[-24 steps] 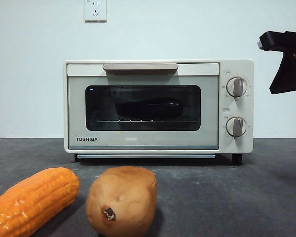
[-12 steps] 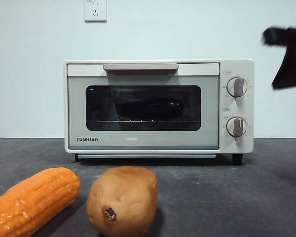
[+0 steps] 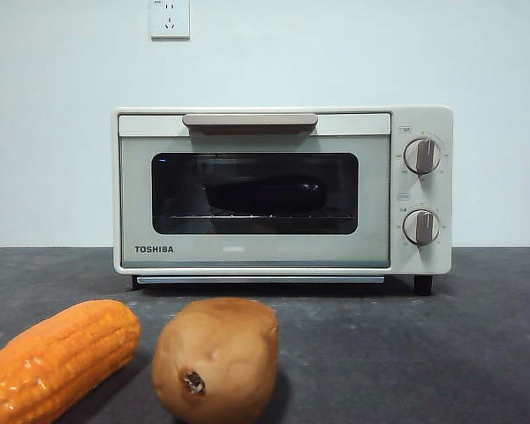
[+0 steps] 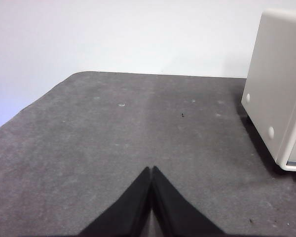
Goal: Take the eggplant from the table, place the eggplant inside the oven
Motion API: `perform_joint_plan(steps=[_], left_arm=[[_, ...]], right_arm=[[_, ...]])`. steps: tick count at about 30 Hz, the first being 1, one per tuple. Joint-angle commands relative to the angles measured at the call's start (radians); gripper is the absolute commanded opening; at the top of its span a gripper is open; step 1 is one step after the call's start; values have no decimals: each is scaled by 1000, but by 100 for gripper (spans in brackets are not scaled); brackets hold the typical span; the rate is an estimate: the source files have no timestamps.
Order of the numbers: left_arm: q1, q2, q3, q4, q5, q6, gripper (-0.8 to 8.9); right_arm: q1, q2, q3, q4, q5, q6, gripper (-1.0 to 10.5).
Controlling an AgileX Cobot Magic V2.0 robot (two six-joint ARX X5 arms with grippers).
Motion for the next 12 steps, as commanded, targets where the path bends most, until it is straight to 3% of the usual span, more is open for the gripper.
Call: perform_joint_plan(steps=[1, 7, 12], left_arm=[[2, -2, -27, 12, -1, 12, 4], [2, -2, -27, 12, -1, 12, 4], [2, -2, -27, 12, -1, 12, 4]], right_arm=[[-108, -46, -41, 7, -43, -24, 3], [-298, -93, -157, 2, -209, -21, 3], [-357, -110, -211, -22, -364, -22, 3]])
